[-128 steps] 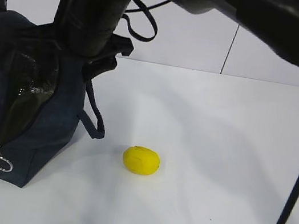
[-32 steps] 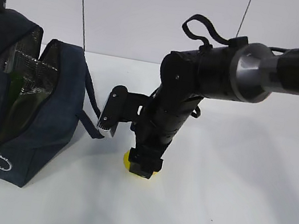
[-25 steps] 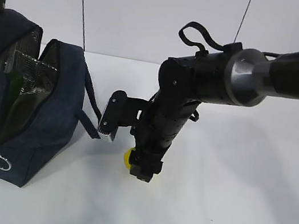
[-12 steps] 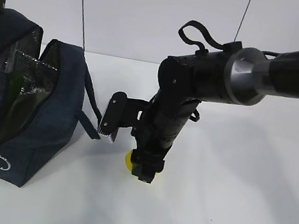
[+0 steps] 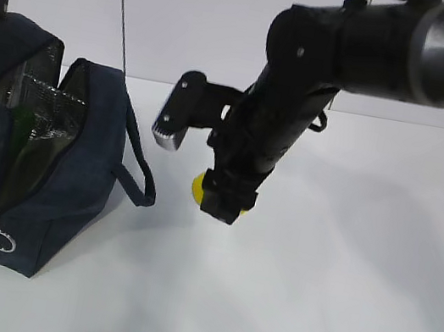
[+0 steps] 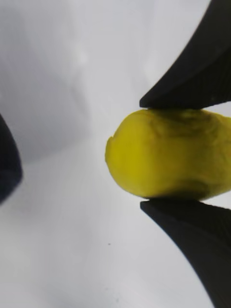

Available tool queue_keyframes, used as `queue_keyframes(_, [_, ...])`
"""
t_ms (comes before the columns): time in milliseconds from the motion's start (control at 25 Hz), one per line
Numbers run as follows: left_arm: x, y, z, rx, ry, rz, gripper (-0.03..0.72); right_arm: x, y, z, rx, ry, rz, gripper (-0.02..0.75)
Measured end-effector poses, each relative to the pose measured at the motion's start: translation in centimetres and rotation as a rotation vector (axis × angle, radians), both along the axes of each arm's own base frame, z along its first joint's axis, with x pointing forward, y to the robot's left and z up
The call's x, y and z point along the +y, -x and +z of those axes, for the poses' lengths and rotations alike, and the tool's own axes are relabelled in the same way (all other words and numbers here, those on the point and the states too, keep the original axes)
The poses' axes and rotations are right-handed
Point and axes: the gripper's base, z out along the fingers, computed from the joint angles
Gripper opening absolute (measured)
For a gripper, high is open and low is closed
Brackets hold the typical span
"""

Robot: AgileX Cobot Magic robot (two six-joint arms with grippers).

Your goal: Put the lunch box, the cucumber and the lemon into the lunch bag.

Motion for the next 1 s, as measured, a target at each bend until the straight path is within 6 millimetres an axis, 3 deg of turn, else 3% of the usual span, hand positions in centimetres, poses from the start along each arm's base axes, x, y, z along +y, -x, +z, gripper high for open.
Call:
queue_keyframes(200, [0.0, 0.0, 0.0, 0.000, 0.000, 0.000, -0.007, -0.5, 1.4, 5.5, -0.046, -0.152, -0.133, 0.418])
queue_keyframes(320, [0.0, 0.0, 0.0, 0.000, 0.000, 0.000, -0.007, -0.3, 2.3, 7.7, -0.025, -0.263, -0.181, 0.418])
queue_keyframes(600, [0.0, 0.0, 0.0, 0.000, 0.000, 0.000, -0.007, 0.7, 3.1, 8.9, 0.066, -0.430, -0.242, 0.417])
queue_keyframes(1000, [0.0, 0.0, 0.0, 0.000, 0.000, 0.000, -0.007, 2.8, 1.9, 11.0, -0.005, -0.792, -0.285, 0.410])
